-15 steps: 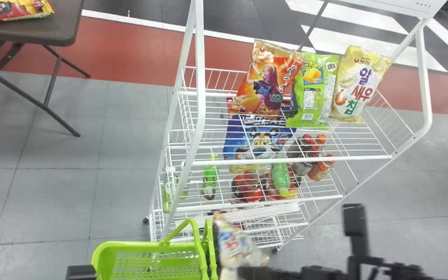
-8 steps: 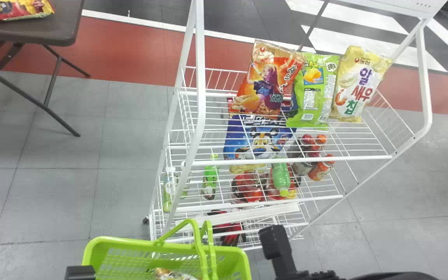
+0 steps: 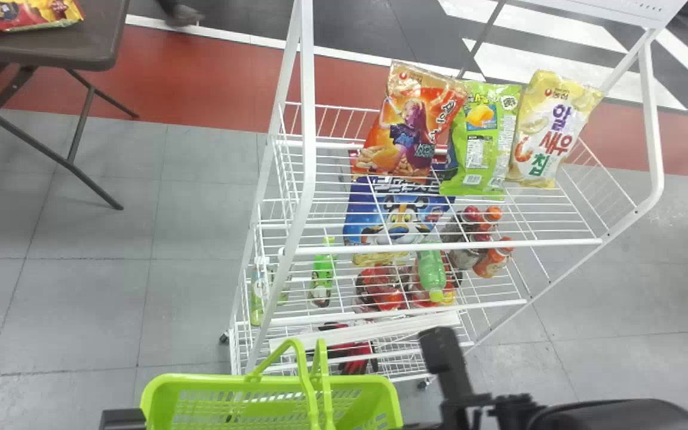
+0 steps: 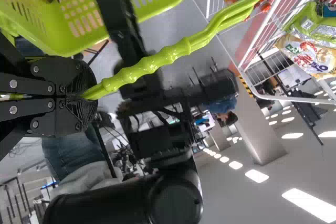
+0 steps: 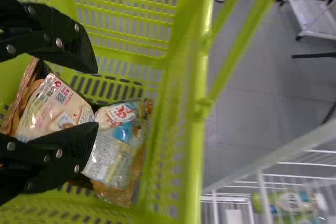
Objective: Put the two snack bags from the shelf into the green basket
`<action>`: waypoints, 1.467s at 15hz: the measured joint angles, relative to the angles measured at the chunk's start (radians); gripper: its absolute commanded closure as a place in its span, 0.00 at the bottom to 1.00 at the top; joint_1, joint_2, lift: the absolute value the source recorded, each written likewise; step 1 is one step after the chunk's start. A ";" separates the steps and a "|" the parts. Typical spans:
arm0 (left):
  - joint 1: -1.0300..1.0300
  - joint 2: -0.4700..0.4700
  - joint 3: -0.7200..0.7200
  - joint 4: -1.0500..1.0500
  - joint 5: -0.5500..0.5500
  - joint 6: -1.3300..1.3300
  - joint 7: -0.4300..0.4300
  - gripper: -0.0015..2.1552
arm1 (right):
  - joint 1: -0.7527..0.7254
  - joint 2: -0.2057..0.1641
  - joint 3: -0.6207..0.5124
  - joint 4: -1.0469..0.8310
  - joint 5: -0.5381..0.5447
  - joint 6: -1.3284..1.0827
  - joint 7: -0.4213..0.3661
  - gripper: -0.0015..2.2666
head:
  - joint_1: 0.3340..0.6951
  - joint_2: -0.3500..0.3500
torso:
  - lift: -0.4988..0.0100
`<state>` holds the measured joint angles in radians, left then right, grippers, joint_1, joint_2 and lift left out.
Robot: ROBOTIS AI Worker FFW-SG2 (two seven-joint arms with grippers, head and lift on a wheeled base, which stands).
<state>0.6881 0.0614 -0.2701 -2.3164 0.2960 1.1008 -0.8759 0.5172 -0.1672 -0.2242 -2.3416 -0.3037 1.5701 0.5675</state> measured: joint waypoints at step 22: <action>0.018 0.001 0.010 0.000 -0.018 0.015 0.004 0.96 | -0.600 -0.066 -0.142 0.928 0.155 -1.623 0.001 0.07 | 1.00 0.00 | 0.98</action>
<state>0.7056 0.0627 -0.2599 -2.3167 0.2782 1.1161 -0.8722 -0.0823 -0.2331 -0.3658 -1.4132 -0.1489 -0.0526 0.5688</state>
